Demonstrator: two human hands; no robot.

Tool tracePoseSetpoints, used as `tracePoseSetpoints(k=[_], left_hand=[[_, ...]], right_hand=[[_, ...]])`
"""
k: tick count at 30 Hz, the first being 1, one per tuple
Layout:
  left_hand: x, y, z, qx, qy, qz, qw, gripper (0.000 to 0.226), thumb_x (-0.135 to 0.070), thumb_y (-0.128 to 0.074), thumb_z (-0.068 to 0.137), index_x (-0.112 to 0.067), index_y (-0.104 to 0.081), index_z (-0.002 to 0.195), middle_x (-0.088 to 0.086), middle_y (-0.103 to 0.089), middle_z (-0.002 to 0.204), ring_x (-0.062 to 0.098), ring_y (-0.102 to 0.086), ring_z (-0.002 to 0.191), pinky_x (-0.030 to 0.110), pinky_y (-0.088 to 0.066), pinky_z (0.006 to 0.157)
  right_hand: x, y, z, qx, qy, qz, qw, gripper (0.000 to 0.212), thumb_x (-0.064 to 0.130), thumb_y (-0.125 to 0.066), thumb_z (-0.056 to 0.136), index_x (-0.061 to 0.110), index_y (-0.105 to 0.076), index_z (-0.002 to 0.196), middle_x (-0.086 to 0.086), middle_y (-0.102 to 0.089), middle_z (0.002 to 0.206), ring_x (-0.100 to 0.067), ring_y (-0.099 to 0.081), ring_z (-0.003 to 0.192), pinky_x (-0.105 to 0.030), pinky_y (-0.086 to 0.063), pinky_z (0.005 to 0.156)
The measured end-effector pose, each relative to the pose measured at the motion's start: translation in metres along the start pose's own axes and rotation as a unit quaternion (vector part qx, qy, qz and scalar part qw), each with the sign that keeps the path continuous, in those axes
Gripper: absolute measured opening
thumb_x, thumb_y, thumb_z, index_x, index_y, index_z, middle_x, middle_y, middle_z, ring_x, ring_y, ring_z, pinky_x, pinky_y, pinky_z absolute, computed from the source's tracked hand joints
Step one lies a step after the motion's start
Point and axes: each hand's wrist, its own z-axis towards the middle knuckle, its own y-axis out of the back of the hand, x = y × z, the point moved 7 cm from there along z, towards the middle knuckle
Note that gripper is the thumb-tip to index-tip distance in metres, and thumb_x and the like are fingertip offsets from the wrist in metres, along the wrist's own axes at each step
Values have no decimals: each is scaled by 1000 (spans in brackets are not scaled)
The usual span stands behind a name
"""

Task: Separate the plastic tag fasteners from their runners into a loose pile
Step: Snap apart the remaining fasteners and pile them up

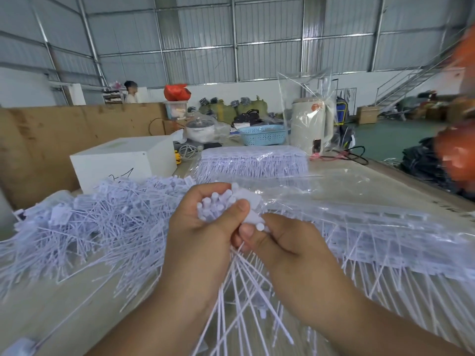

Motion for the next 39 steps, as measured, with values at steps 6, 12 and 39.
tracePoseSetpoints(k=[6,12,39], left_hand=[[0,3,1,-31,-8,12,999,25,1,-73,78,-23,-69,77,-2,-66,64,7,-57,47,20,-44,41],[3,4,5,-56,-34,69,995,30,-2,-75,79,-31,-69,78,-6,-69,68,9,-60,54,25,-47,52],[-13,9,15,-41,-89,239,966,27,-12,-77,76,-36,-67,83,-19,-69,75,4,-66,60,39,-60,59]], right_hand=[[2,-8,2,-58,22,-101,993,36,47,-41,95,19,-63,88,2,-68,76,-21,-63,71,-44,-52,68],[1,-10,0,-92,39,-171,980,28,35,-45,99,21,-50,75,8,-44,56,-10,-40,52,-32,-31,51],[18,-3,18,14,58,-419,906,42,40,-39,98,24,-21,64,5,-38,57,-20,-40,52,-27,-24,44]])
